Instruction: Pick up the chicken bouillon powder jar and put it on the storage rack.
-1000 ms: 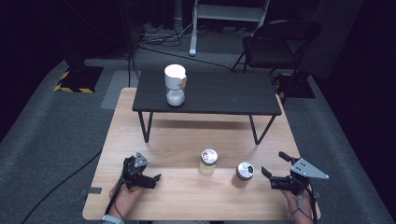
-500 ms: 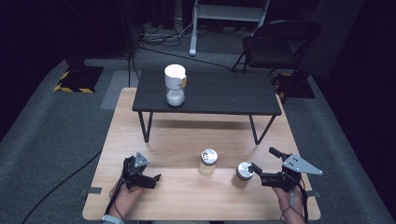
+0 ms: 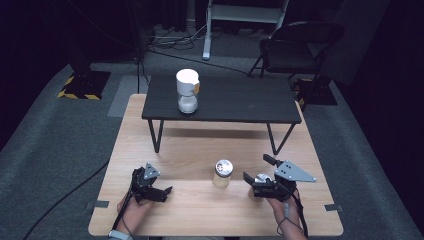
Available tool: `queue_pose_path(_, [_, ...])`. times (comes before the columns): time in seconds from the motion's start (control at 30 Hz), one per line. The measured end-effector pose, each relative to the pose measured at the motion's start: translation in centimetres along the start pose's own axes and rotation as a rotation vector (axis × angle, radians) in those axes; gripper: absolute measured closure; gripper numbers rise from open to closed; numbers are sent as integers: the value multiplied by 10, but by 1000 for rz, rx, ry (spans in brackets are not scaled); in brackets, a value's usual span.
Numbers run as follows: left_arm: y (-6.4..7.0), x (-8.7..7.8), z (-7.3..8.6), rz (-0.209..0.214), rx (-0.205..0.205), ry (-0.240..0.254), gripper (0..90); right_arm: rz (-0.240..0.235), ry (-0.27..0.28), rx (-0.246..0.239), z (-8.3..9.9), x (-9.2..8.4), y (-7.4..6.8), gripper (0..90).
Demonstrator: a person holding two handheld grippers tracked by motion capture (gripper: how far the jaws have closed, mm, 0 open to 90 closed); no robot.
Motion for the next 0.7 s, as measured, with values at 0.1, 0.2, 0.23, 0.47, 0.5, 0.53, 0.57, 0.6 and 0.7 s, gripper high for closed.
queue_pose_path(0.1, [0, 0, 0, 0, -1, 0, 3, 1, -4, 0, -2, 6, -5, 44])
queue_pose_path(0.2, [0, 0, 0, 0, 0, 0, 3, 6, -5, -4, -4, 14, -13, 44])
queue_pose_path(0.23, [0, 0, 0, 0, 0, 0, 3, 5, -6, -5, -4, 17, -16, 44])
queue_pose_path(0.47, [0, 0, 0, 0, -1, 0, 3, 27, -16, 2, 0, 37, -33, 47])
queue_pose_path(0.5, [0, 0, 0, 0, -1, 0, 3, 25, -18, 7, 1, 39, -34, 47])
queue_pose_path(0.53, [0, 0, 0, 0, -1, 0, 3, 21, -22, 14, 2, 43, -36, 47])
queue_pose_path(0.57, [0, 0, 0, 0, 0, 0, 3, 20, -25, 17, 3, 45, -38, 48])
queue_pose_path(0.6, [0, 0, 0, 0, 0, 0, 3, 23, -28, 15, 4, 47, -39, 48])
queue_pose_path(0.7, [0, 0, 0, 0, -1, 0, 3, 32, -41, 10, 7, 55, -46, 54])
Point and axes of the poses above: each handheld gripper's, and its own axes: x roughly forward along the jaws, z roughly out of its underside, y roughly to its right, the point moved 4 cm from there along x, roughly forward along the jaws, and after that the axes turned 6 degrees about -x, right-handed, at the moved point
